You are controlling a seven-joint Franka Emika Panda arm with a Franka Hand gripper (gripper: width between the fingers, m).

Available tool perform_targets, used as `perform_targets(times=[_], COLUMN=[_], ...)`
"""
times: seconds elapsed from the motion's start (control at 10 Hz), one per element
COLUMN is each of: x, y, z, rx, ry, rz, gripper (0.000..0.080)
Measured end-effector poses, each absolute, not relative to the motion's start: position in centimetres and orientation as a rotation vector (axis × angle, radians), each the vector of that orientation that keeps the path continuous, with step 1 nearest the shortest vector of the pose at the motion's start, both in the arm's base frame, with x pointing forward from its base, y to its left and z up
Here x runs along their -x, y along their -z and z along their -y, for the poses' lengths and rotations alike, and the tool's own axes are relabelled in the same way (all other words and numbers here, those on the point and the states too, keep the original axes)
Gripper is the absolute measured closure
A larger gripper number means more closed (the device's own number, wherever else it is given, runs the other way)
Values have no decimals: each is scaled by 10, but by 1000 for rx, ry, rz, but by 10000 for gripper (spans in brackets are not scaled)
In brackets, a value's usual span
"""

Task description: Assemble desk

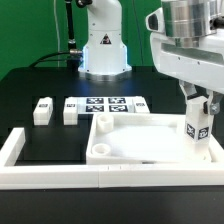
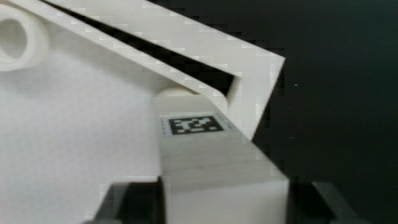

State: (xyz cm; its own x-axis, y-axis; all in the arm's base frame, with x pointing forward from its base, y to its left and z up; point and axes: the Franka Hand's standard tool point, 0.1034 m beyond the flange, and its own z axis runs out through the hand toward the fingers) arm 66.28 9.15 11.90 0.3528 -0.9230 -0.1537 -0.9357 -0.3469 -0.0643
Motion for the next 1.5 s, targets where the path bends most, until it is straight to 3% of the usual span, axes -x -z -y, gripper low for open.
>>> perform_targets(times=[0.6,1.1,1.5], x=[-662,-660,-665], y=[-119,-119,-121], z=[-92,-101,-103], rx=[2354,1642,1415], ry=[-155,-97,-64], rz=[-1830,-2363,-2464], gripper=[498,498,498])
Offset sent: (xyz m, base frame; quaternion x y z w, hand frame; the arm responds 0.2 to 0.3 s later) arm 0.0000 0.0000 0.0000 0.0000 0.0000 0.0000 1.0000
